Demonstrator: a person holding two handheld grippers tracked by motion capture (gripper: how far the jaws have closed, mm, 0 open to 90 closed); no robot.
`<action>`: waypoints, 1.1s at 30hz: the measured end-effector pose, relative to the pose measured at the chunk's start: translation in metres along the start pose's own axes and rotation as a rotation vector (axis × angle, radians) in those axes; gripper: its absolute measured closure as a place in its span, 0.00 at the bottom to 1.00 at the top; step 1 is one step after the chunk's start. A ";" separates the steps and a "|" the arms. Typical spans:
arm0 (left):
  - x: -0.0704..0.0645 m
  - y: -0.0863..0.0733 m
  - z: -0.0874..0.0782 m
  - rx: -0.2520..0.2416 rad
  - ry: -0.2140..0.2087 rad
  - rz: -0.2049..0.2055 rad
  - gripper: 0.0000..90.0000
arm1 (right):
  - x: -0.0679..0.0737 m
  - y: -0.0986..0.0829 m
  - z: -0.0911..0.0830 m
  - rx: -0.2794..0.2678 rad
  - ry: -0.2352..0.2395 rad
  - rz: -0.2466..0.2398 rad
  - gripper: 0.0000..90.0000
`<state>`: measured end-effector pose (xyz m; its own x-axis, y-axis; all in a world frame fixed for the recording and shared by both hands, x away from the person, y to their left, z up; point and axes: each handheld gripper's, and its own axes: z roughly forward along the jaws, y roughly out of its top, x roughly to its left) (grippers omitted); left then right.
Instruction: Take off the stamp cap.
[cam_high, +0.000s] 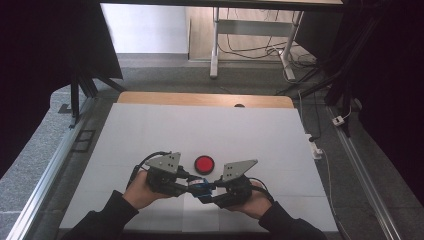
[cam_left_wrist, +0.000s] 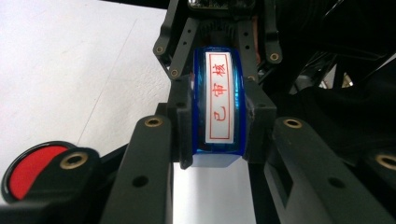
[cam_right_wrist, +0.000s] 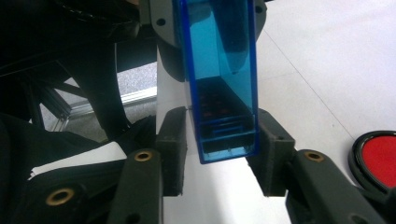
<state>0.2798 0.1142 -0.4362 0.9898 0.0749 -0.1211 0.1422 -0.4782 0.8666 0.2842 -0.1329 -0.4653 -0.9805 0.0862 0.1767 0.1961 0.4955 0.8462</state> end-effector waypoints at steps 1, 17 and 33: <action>0.000 0.000 0.000 0.000 0.000 0.000 0.77 | 0.000 0.000 0.000 -0.004 0.001 -0.002 0.68; 0.001 -0.002 -0.003 -0.042 -0.039 0.022 0.77 | 0.001 0.001 -0.003 -0.031 0.035 -0.025 0.75; 0.001 -0.003 -0.003 -0.064 -0.064 0.035 0.77 | 0.004 0.003 -0.006 -0.025 0.051 -0.021 0.77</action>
<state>0.2804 0.1187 -0.4374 0.9929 0.0018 -0.1191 0.1087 -0.4226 0.8998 0.2809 -0.1359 -0.4591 -0.9824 0.0317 0.1839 0.1767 0.4749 0.8621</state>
